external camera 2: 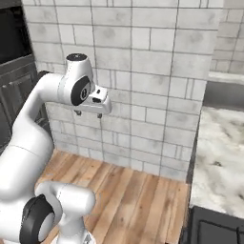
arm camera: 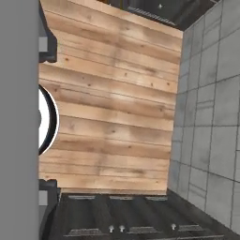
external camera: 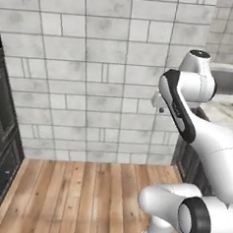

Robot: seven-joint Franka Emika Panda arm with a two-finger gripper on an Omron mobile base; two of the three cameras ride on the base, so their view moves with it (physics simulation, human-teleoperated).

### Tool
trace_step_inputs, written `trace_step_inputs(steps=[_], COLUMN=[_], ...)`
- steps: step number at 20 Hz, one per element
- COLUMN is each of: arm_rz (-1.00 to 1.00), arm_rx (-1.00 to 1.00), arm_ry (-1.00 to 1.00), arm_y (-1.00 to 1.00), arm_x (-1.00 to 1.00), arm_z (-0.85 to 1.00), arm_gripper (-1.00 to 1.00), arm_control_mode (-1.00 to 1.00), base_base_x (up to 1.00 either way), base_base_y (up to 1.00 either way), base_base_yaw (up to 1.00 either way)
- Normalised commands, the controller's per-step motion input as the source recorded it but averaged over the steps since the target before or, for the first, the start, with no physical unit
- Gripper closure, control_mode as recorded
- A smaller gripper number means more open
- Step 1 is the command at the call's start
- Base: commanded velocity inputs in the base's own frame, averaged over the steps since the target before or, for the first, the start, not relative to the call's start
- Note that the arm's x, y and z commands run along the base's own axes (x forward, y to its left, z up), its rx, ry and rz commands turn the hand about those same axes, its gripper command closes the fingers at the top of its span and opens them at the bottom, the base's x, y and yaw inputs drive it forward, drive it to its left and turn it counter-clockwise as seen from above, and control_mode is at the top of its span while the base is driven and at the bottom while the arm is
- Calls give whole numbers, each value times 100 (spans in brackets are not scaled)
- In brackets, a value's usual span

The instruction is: Retrieve the chicken drumstick from the fridge and place it on the saucepan with marinade on the stove.

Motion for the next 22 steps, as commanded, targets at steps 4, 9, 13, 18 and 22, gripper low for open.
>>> trace_step_inputs(steps=[4,9,13,18,22], arm_rz=[0,0,0,0,0], arm_rx=[0,0,0,0,0], arm_ry=[0,0,0,0,0], arm_y=[0,0,0,0,0], arm_x=[0,0,0,0,0], arm_z=[0,0,0,0,0], arm_gripper=[-100,-100,-100,-100,-100], arm_control_mode=[100,100,100,100,100], base_base_x=[-15,-14,-1,0,35], base_base_y=[0,0,0,0,0], base_base_yaw=[100,100,100,100,94])
